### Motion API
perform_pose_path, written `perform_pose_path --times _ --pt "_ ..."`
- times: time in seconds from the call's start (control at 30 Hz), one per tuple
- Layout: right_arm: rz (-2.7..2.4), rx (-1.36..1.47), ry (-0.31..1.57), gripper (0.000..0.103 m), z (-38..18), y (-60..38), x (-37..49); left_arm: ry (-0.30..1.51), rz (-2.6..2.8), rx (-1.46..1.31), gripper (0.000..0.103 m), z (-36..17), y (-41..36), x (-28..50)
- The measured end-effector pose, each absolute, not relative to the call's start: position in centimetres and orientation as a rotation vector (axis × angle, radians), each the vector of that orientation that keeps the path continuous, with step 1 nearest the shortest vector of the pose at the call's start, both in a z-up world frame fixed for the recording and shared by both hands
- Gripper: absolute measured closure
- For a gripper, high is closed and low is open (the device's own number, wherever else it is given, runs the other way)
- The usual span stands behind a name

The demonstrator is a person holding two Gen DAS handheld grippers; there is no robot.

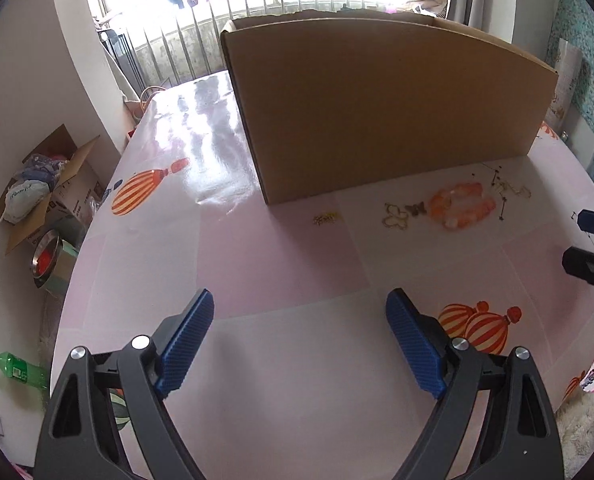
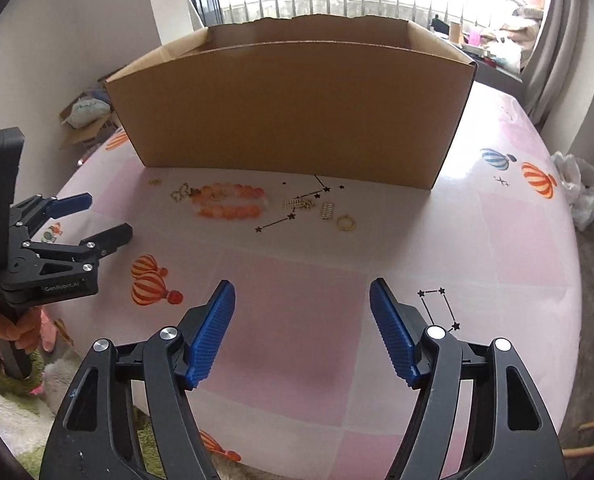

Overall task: Organize jewelry
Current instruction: 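Withdraw the right tool from the box back over the table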

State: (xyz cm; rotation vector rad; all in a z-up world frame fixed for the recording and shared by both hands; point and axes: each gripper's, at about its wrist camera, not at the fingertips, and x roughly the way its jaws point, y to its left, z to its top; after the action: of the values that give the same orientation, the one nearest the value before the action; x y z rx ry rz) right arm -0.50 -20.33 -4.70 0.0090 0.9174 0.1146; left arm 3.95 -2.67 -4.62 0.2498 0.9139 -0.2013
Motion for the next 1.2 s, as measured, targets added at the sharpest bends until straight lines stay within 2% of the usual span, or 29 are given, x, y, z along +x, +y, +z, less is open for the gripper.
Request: perform_pose_path --times 0.13,0.2,0.37,0.93,1.07,1.17,1.2 --pt "0.075 -0.044 0.951 0.033 -6.0 -19.6 0.2 0.905 -0.174 0.271 0.005 -4.9 -2.7 4.0" --pt "0.066 -0.048 0.947 0.022 -6.2 -19.5 0.0 0.904 -0.181 0.257 0.005 -5.0 -2.3 3.9" --pt "0.035 -0.027 0.961 0.008 -6.6 -19.9 -0.5 0.965 -0.184 0.14 0.005 -5.1 -1.2 4.5" --pt "0.03 -0.006 0.932 0.008 -6.3 -20.5 -1.1 0.958 -0.235 0.156 0.005 -5.2 -0.6 5.1" --pt "0.048 0.077 0.92 0.008 -5.1 -19.9 -1.2 0.967 -0.239 0.164 0.005 -5.2 -0.6 5.5" --pt "0.081 0.106 0.876 0.009 -4.2 -20.0 -1.3 0.92 -0.244 0.185 0.01 -4.4 -0.9 5.3" --pt "0.097 0.106 0.861 0.012 -3.9 -19.8 -1.4 0.898 -0.252 0.185 0.011 -4.0 -1.0 5.2"
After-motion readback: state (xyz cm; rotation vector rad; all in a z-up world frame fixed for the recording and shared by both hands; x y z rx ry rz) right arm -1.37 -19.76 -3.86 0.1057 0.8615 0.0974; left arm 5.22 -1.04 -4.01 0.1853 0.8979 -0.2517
